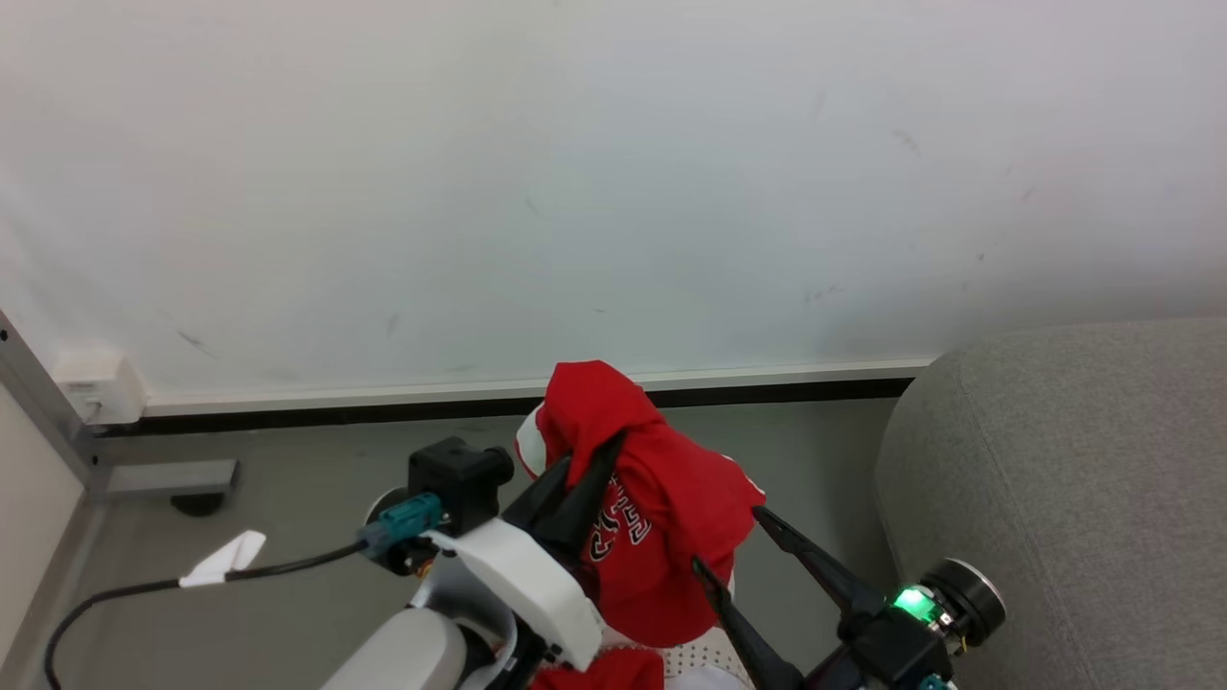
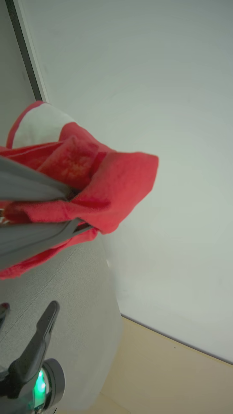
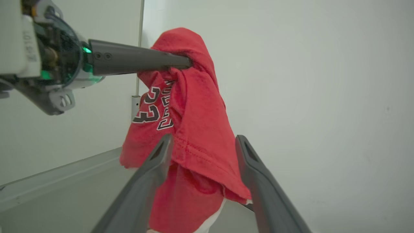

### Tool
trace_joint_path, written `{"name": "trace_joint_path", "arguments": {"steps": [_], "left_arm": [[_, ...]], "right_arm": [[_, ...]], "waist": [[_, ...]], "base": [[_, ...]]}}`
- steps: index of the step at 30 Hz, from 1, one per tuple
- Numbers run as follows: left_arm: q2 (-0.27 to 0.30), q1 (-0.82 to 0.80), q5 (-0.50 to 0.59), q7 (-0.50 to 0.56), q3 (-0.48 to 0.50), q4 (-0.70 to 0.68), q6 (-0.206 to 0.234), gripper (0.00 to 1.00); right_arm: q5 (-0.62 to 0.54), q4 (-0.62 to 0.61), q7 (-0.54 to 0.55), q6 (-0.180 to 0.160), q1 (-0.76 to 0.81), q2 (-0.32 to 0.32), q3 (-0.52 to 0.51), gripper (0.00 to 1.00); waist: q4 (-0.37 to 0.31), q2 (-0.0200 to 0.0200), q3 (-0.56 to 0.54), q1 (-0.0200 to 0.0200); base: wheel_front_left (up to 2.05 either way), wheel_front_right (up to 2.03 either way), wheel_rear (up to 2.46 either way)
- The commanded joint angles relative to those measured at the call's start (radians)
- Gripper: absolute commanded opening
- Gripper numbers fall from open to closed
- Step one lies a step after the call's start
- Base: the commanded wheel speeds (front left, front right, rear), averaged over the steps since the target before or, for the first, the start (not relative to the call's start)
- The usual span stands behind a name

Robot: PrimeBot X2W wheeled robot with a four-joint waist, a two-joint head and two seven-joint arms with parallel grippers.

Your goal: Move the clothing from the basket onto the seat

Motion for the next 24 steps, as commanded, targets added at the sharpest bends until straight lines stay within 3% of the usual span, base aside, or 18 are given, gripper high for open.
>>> {"name": "trace_joint_path", "arguments": {"steps": [1,13,15,24], "left_arm": [[-0.006,-0.011,0.010,0.001,-0.005,0.002,-0.005,0.00],[-0.081,-0.038,-0.014,0.031,-0.088,0.009,-0.054,0.00],[-0.088,-0.041,-0.017,0.035,-0.095,0.013,-0.056,0.00],[-0.082,-0.044,-0.018,0.025,-0.096,0.042,-0.050,0.00]], "right_arm": [[0.009,0.014,-0.003,-0.002,-0.024,0.004,0.007,1.00],[0.061,0.303,-0.003,-0.002,-0.174,0.063,0.067,1.00],[0.097,0.322,-0.003,-0.002,-0.202,0.064,0.086,0.00],[0.192,0.325,-0.003,-0.002,-0.232,0.065,0.122,0.00]], "waist": [[0.002,0.0000,0.001,-0.0001],[0.038,0.0000,-0.010,-0.0001],[0.042,0.0000,-0.011,-0.0001],[0.038,0.0000,-0.009,-0.0001]], "base": [[0.00,0.00,0.00],[0.00,0.00,0.00],[0.00,0.00,0.00],[0.00,0.00,0.00]]}}
